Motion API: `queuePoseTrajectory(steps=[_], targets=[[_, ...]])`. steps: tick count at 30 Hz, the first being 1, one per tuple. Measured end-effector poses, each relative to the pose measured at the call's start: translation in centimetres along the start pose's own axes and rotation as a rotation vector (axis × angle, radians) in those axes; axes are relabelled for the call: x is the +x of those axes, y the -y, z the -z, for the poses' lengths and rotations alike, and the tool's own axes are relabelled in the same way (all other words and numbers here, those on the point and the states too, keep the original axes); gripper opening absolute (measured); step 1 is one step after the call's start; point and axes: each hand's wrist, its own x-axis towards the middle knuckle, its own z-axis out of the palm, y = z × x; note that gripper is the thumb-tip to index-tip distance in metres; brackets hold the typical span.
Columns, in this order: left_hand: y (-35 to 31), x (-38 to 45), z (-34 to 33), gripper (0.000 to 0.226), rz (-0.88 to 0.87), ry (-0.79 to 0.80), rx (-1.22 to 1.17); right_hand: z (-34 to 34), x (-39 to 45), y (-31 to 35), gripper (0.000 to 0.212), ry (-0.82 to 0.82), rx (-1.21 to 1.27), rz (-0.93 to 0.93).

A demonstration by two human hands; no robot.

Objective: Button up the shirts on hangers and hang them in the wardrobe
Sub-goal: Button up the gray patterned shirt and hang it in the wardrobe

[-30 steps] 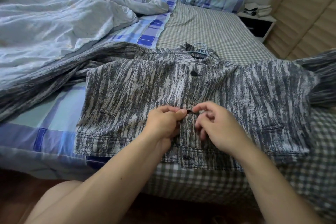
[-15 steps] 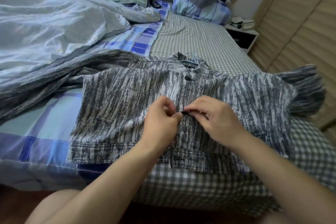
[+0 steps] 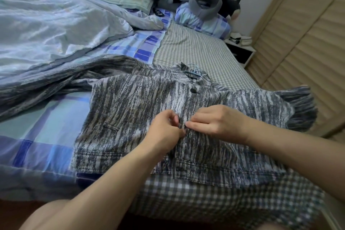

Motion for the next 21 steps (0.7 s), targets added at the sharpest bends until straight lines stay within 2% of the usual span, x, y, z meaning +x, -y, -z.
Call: queuePoseTrajectory(steps=[7, 14, 21], targets=[[0.0, 0.1, 0.0, 0.025, -0.090, 0.000, 0.194, 0.7, 0.9, -1.3, 0.018, 0.063, -0.140, 0.231], [0.0, 0.2, 0.2, 0.030, -0.077, 0.024, 0.119, 1.0, 0.5, -2.0, 0.023, 0.179, -0.140, 0.290], [0.6, 0.6, -0.2, 0.027, -0.112, -0.022, 0.195, 0.3, 0.5, -1.3, 0.021, 0.181, -0.170, 0.276]])
